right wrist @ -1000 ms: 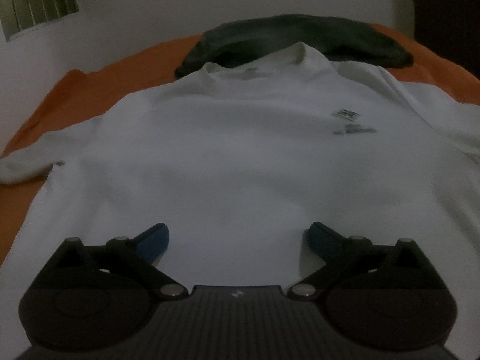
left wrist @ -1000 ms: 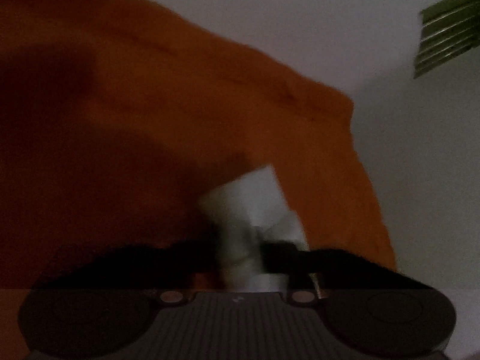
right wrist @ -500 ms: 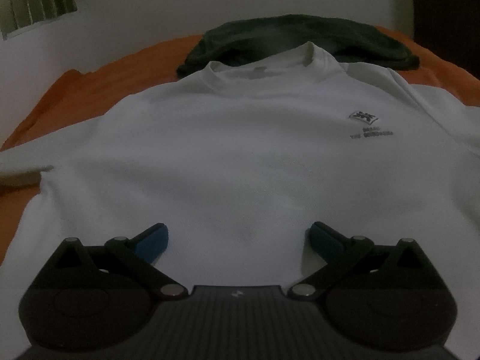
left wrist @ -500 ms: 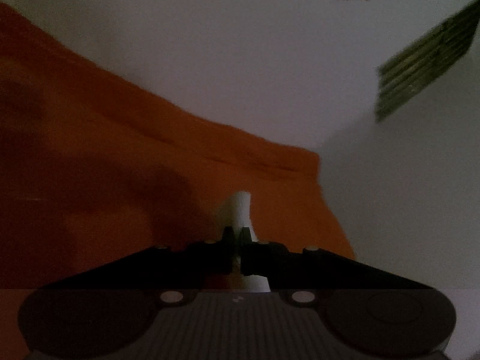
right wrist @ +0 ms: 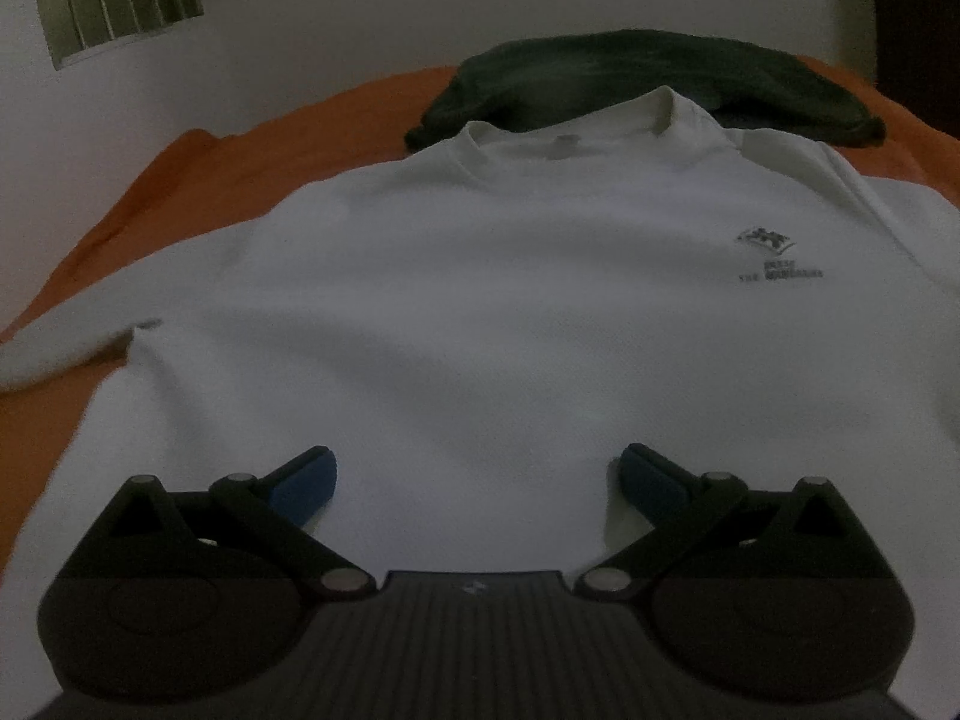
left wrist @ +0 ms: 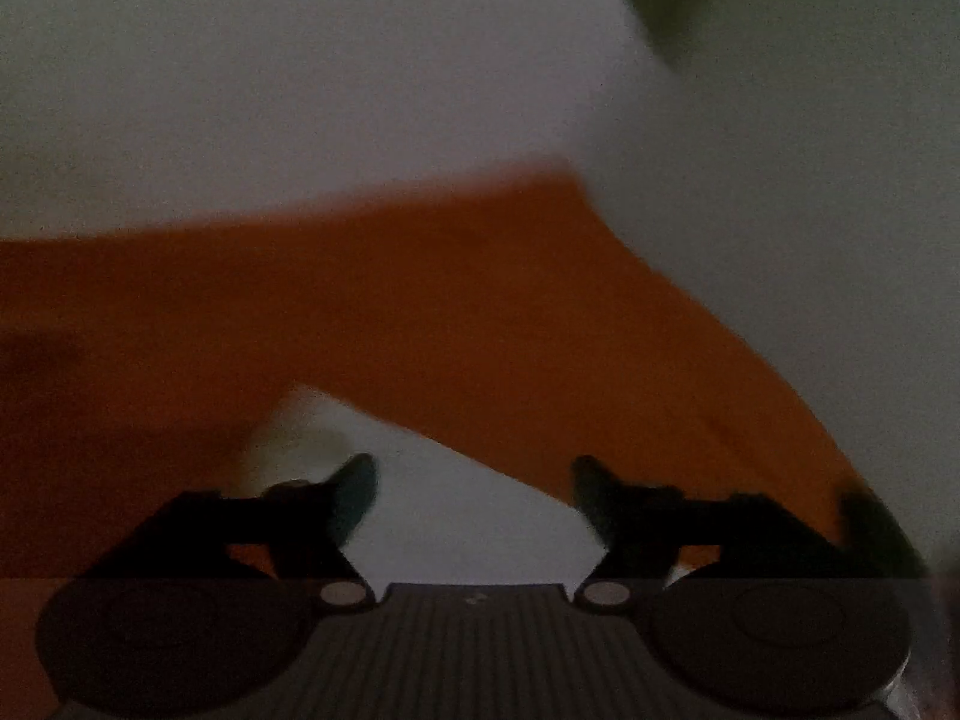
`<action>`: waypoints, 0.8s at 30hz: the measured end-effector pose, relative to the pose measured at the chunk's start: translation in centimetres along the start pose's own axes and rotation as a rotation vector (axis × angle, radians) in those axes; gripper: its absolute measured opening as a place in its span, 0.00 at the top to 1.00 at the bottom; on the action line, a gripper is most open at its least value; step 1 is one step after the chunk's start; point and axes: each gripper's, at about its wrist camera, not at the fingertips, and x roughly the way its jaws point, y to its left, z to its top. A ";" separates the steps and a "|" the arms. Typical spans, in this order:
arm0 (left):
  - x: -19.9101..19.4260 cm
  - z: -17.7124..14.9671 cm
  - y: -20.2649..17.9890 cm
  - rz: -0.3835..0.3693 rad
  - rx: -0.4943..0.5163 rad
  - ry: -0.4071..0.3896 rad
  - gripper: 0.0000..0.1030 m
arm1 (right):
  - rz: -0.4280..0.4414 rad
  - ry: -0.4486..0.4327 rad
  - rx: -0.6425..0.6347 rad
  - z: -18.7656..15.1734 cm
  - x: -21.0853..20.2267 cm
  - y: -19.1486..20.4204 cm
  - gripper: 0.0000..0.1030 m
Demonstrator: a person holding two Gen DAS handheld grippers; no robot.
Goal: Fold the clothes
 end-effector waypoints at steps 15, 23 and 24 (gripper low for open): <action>14.7 -3.9 -16.8 -0.215 1.242 0.500 0.50 | 0.007 -0.076 -0.027 -1.4 0.4 0.2 0.00; 15.8 -3.5 -15.9 -0.165 1.229 0.489 0.23 | -0.005 -0.079 -0.032 -1.5 0.5 0.5 0.00; 16.0 -3.4 -16.0 -0.204 1.195 0.535 0.56 | -0.005 -0.079 -0.032 -1.5 0.5 0.5 0.00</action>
